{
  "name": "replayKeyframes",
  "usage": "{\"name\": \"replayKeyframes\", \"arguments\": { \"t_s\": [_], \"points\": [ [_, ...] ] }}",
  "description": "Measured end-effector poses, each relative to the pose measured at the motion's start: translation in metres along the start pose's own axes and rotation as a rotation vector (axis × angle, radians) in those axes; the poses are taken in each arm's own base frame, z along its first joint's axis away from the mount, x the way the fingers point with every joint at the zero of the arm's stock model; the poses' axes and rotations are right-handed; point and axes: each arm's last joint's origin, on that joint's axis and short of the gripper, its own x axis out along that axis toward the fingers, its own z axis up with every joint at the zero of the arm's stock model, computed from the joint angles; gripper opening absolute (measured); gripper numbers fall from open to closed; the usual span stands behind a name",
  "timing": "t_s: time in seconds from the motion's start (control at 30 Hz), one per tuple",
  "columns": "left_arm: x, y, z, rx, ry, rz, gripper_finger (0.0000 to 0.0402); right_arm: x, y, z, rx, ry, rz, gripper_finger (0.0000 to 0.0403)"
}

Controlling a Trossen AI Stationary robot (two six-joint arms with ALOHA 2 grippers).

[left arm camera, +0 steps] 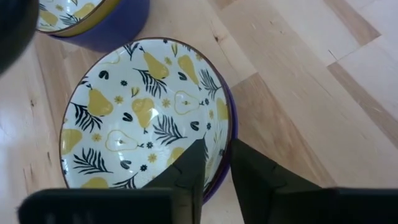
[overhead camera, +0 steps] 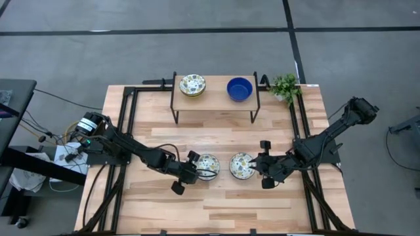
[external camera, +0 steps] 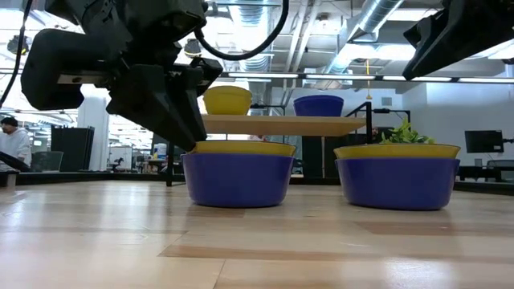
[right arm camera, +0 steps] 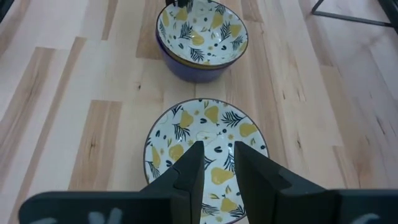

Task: Pick & Place Mini bowls
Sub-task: Stack the white patterned bowl on top of the white patterned bowl on the shelf

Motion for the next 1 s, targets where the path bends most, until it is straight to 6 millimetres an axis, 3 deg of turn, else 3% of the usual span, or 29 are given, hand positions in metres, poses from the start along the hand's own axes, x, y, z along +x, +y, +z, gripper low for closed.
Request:
{"name": "replayKeyframes", "arguments": {
  "t_s": [0.77,1.0],
  "points": [
    [0.0011,-0.0010,-0.0014,0.051,0.011,-0.016,0.0011,-0.0001,0.0000,0.0002,0.000,0.000,0.001,0.0079],
    [0.0012,0.0002,-0.0012,0.088,0.020,0.022,0.0011,-0.0001,0.0000,0.0002,0.000,0.000,0.001,0.0079]
  ]
}}
